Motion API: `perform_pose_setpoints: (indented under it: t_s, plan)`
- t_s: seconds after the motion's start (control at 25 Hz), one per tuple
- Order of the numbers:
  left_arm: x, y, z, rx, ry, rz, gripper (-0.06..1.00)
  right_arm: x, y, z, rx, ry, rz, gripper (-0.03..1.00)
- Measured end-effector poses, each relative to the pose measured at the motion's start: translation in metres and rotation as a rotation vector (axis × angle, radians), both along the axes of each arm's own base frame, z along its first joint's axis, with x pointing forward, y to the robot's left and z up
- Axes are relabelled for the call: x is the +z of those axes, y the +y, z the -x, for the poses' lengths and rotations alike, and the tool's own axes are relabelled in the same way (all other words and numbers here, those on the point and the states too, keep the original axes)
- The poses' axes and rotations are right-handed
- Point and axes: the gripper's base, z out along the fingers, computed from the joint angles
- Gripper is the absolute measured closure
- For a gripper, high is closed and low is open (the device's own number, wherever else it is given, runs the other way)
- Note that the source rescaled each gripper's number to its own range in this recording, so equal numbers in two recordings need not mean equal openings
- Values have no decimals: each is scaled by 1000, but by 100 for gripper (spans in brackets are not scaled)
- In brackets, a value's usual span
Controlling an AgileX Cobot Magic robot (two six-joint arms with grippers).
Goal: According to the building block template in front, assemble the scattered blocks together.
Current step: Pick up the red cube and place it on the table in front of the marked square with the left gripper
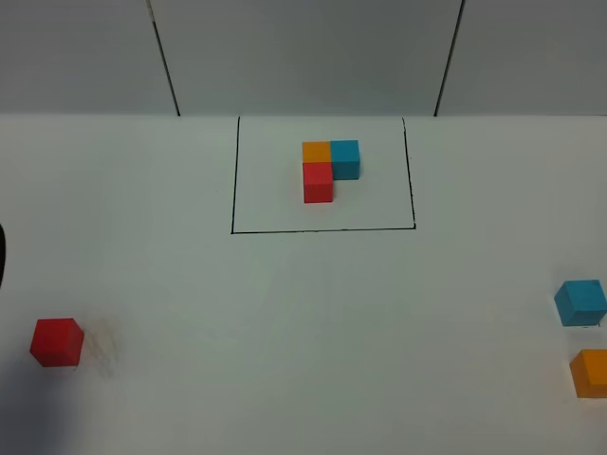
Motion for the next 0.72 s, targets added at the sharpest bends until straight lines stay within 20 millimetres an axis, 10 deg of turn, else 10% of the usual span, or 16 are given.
perform_pose_setpoints:
  t_s: [0.72]
  plan:
    - [-64,-9,-60,-27,61,71,10,0,0,0,0,0,0,59]
